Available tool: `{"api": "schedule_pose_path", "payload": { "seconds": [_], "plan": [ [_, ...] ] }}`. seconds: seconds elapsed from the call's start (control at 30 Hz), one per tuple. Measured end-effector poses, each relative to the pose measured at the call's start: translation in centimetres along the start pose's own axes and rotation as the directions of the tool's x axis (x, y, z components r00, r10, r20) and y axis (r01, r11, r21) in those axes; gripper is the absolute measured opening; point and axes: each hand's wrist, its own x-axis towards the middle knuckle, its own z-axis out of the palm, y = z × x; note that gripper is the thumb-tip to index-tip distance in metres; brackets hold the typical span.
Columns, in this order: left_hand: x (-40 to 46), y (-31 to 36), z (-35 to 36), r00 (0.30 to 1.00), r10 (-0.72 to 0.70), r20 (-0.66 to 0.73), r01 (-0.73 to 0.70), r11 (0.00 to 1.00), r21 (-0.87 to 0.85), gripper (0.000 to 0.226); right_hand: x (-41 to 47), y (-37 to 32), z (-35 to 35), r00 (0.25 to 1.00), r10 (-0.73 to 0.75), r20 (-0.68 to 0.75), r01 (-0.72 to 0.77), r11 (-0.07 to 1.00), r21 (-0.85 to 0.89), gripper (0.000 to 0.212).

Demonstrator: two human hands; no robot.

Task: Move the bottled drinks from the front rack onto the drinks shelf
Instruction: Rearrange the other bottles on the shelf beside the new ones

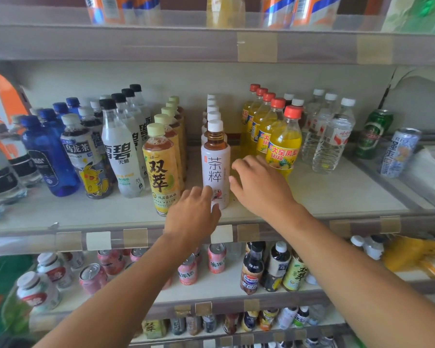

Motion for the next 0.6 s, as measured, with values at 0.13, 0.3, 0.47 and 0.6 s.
{"api": "schedule_pose_path", "payload": {
  "seconds": [0.13,0.3,0.47,0.6],
  "plan": [
    [-0.3,2.0,-0.6,0.991,0.135,0.008,-0.135,0.986,0.096,0.035,-1.7,1.0,-0.4,1.0,-0.006,-0.023,0.004,0.998,-0.061,0.026],
    [-0.2,5.5,-0.2,0.983,0.181,0.038,-0.184,0.98,0.081,0.033,-3.4,3.5,-1.5,0.984,0.034,-0.176,-0.048,0.996,-0.071,0.026],
    [1.0,8.7,1.0,0.984,0.172,0.037,-0.174,0.984,0.05,0.037,-4.0,6.6,-3.2,0.951,0.087,-0.298,-0.108,0.993,-0.055,0.029],
    [2.3,9.7,1.8,0.99,0.128,0.058,-0.133,0.986,0.099,0.039,-3.3,8.5,-4.7,0.942,0.162,-0.293,-0.156,0.987,0.045,0.041]
  ]
}}
